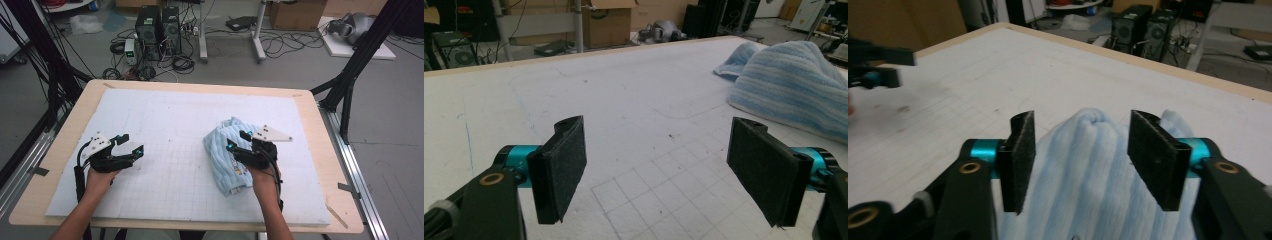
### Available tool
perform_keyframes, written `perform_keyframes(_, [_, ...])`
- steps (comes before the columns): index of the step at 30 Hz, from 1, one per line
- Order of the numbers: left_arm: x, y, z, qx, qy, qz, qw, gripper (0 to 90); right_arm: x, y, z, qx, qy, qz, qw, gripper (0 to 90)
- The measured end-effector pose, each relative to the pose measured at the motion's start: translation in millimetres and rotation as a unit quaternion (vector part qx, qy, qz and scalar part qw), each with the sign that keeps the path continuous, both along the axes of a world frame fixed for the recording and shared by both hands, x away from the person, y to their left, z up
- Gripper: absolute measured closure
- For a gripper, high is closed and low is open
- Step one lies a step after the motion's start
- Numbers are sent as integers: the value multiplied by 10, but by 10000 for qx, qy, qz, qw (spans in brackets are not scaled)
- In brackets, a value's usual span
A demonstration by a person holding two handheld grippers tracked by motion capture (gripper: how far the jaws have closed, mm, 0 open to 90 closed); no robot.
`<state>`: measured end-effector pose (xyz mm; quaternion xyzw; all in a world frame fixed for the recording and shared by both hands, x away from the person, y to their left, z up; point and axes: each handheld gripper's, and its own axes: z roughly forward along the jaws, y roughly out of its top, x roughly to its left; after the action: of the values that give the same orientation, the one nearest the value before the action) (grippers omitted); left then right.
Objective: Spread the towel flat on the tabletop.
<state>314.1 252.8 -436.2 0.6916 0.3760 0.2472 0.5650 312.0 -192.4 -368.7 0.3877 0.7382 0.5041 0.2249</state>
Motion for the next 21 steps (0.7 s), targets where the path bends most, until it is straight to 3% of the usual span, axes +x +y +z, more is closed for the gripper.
perform_keyframes(5, [9, 9, -4, -1, 14, -1, 10000, 240, 385, 160, -164, -254, 363, -415, 9982, 311])
perform_keyframes(10, [17, -3, -12, 6, 41, -26, 10000, 241, 675, 327, -277, -383, 761, -446, 9954, 269])
perform_keyframes(13, [17, 0, -11, 11, 36, -19, 10000, 241, 797, 403, -368, -539, 1084, -456, 9916, 284])
perform_keyframes(16, [16, 7, -11, -13, 44, -10, 10000, 241, 854, 434, -457, -726, 1300, -303, 9884, 450])
perform_keyframes(17, [16, 9, -11, -9, 46, 0, 10000, 241, 856, 437, -469, -721, 1377, -226, 9876, 551])
perform_keyframes(19, [17, 17, -12, 11, 45, -5, 10000, 241, 837, 425, -471, -700, 1319, -43, 9888, 704])
perform_keyframes(21, [16, 18, -13, 0, 46, 7, 10000, 241, 789, 390, -438, -563, 1241, 55, 9906, 751])
